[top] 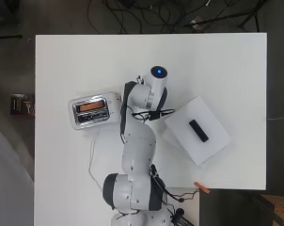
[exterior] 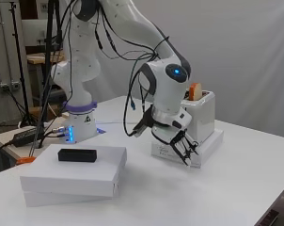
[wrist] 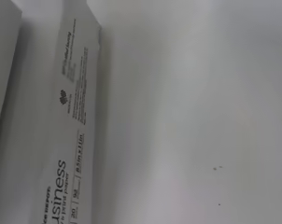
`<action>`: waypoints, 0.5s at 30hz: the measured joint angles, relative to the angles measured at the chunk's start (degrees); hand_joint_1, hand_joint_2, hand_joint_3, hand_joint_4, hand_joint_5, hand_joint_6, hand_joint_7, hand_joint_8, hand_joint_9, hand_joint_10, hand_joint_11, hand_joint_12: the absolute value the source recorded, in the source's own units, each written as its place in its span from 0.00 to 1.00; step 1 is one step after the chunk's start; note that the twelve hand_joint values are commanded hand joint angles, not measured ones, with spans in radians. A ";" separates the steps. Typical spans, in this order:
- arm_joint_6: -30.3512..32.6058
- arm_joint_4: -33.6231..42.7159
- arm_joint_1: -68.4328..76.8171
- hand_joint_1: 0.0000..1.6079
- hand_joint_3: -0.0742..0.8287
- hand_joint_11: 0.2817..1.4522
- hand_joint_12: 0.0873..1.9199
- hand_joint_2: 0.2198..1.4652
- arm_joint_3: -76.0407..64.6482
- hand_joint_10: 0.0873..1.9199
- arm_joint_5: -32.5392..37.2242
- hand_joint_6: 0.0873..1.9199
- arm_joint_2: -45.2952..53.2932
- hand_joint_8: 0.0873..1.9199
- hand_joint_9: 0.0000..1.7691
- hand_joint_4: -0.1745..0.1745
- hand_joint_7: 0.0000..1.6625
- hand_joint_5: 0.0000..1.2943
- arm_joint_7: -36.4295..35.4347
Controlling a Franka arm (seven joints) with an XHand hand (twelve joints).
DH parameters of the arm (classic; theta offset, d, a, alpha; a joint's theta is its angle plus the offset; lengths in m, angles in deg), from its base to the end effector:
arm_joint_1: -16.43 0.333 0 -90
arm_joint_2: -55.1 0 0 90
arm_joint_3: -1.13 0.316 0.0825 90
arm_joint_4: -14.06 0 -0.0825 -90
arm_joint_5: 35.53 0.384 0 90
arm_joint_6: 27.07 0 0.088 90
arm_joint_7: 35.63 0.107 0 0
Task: Teleoperate dual arm-hand system to toast a bread
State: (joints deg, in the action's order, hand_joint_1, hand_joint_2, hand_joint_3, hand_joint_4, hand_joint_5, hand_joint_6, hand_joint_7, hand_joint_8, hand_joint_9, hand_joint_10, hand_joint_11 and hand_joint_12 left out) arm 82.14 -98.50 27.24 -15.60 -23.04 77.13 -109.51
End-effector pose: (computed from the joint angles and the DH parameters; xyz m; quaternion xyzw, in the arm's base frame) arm 0.5611 -0.0392 0.2580 -0.8416 -0.4970 0.1353 0.1627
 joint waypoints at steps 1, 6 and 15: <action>-0.10 -0.23 -0.16 0.20 0.08 0.24 0.00 0.74 0.12 0.00 0.01 0.00 -0.91 0.00 0.49 0.34 0.45 0.33 -1.54; 0.17 -3.43 -0.51 0.19 0.08 0.34 0.00 0.74 1.44 0.00 -0.57 0.00 -7.05 0.00 0.56 0.27 0.52 0.30 -9.73; 0.60 -4.11 -0.56 0.24 0.08 0.30 0.29 0.72 3.21 0.25 -0.02 0.00 -9.08 0.00 0.57 0.15 0.65 0.31 -6.74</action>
State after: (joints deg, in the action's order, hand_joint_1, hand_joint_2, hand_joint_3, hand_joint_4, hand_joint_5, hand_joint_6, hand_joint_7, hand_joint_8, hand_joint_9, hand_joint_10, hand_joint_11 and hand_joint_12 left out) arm 82.74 -102.61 26.68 -12.40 -23.06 68.05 -116.25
